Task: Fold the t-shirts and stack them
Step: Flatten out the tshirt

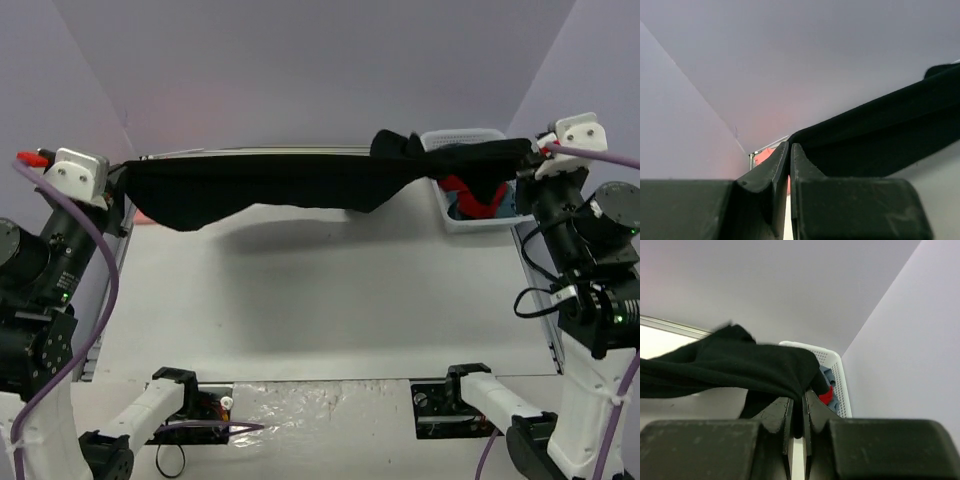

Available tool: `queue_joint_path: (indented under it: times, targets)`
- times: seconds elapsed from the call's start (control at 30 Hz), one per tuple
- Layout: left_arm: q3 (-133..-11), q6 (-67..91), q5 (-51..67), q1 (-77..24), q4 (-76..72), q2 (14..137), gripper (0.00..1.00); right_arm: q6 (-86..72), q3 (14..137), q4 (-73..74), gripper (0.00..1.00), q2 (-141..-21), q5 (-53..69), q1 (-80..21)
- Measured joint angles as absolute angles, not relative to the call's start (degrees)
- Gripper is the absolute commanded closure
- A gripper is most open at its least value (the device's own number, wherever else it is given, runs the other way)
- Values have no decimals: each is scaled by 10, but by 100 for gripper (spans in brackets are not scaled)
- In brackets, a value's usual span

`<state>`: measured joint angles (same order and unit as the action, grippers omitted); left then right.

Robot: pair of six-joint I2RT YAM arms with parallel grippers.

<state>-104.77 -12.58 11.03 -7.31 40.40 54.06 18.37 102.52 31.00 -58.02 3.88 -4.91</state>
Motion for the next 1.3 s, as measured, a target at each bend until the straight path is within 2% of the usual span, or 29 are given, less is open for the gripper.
queue_joint_path:
  times: [0.13, 0.33, 0.53, 0.7, 0.87, 1.0, 1.13, 1.2, 1.3]
  targets:
    - [-1030, -128, 109, -69, 430, 507, 97, 174, 1007, 333, 100, -537, 38, -49]
    - [-1030, -127, 111, -63, 446, 530, 98, 169, 1023, 360, 100, -559, 23, -49]
    - [-1007, -121, 115, -63, 433, 574, 98, 170, 1050, 356, 100, -642, 8, -49]
    - [-936, -117, 117, -62, 400, 631, 98, 169, 1009, 316, 100, -733, 8, -49]
    - [-920, -120, 115, -59, 371, 764, 98, 170, 1010, 294, 100, -881, 6, -49]
    - [-1027, -120, 110, -54, 384, 916, 98, 176, 1119, 312, 100, -1002, -1, -49]
    - [-1269, -117, 112, -54, 435, 1038, 98, 186, 1330, 346, 100, -1090, -17, -49]
    - [-1352, -115, 116, -54, 439, 1047, 98, 192, 1397, 346, 100, -1087, -23, -49]
    - [-1359, -114, 122, -54, 431, 972, 98, 195, 1401, 342, 100, -1018, -24, -49]
